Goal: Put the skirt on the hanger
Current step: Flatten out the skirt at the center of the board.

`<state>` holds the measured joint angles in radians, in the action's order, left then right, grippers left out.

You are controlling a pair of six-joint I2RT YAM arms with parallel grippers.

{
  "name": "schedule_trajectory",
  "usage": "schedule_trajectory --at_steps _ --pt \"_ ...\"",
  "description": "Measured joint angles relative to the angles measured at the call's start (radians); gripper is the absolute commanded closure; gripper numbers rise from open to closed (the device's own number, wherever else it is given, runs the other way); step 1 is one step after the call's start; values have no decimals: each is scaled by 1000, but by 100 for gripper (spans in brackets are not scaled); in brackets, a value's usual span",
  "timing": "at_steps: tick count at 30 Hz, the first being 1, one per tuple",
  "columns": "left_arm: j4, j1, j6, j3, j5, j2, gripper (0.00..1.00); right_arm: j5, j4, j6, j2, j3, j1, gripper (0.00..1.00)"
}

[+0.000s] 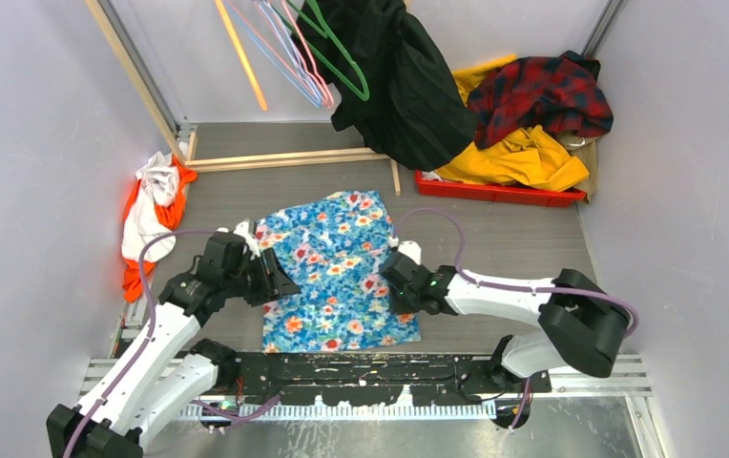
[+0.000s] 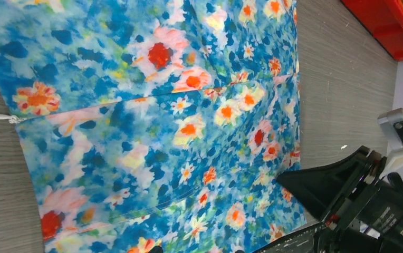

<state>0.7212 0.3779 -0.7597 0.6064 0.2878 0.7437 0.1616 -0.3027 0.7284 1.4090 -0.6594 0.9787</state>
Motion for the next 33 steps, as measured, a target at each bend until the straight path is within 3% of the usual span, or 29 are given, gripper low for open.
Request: schedule_trajectory --at_steps 8,11,17,21,27,31,33 --pt "-63 0 0 0 1 60 51 182 -216 39 -263 47 -114 77" --pt "-96 0 0 -5 2 87 51 183 -261 26 -355 25 -158 74" --pt "-185 5 -3 -24 1 165 51 101 -280 -15 -354 -45 -142 65" --pt "-245 73 -15 -27 -25 283 50 77 -304 -41 -348 -87 -125 62" --pt "-332 244 -45 -29 -86 487 61 72 -327 -71 -350 -173 -125 59" --pt "-409 326 -76 13 -121 630 79 67 -336 -81 -369 -191 -125 58" --pt "-459 357 -89 63 -119 716 83 64 -351 -84 -381 -196 -125 57"
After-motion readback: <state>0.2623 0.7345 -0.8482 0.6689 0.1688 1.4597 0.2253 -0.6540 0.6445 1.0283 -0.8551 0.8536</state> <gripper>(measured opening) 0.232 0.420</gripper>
